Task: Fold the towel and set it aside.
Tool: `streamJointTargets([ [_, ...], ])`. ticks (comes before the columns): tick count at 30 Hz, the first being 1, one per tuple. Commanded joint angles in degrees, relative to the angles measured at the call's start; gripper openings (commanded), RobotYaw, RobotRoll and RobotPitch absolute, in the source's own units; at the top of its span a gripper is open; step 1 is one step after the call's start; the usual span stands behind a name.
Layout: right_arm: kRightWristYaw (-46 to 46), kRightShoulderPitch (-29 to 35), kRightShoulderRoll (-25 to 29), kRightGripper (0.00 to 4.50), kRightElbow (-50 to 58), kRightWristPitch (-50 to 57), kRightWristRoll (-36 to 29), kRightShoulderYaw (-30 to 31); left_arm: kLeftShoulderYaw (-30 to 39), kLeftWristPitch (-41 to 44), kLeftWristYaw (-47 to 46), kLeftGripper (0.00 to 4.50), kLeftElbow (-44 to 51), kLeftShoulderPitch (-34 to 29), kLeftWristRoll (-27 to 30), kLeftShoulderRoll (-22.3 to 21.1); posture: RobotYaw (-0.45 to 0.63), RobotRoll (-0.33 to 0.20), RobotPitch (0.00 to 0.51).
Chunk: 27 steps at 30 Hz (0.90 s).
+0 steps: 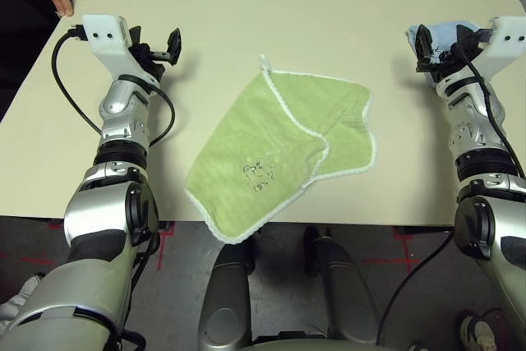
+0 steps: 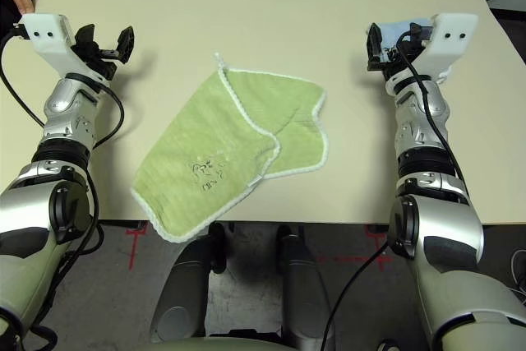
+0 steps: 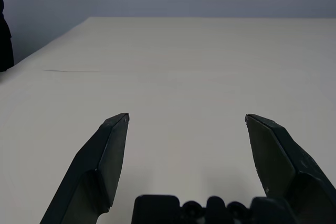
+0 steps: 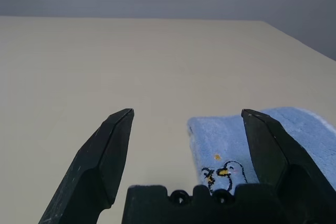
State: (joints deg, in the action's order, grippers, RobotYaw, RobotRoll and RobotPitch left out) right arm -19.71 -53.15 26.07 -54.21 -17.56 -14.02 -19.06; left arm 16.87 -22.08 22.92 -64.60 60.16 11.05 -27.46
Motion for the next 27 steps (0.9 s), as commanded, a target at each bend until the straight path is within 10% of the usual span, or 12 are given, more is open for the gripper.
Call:
streamJointTargets([
  [1,0.2,0.7,-0.2,4.48,0.1,-0.5,-0.5,-0.5,0.0,-0.4,0.0,4.50,-1.2,-0.7,-0.5,-0.4,-0.02,0.000,0.281],
  [15,1.3,2.4,-0.5,4.48,3.6,1.6,-0.5,-0.4,-1.4,2.3,4.7,4.50,-2.6,0.5,-1.4,-2.6,-0.02,0.000,0.248],
  [27,-15.7,-0.7,1.5,4.48,3.8,12.5,-3.7,2.0,-8.9,19.0,49.4,4.50,4.1,4.5,0.5,-7.9,0.04,0.000,0.214],
])
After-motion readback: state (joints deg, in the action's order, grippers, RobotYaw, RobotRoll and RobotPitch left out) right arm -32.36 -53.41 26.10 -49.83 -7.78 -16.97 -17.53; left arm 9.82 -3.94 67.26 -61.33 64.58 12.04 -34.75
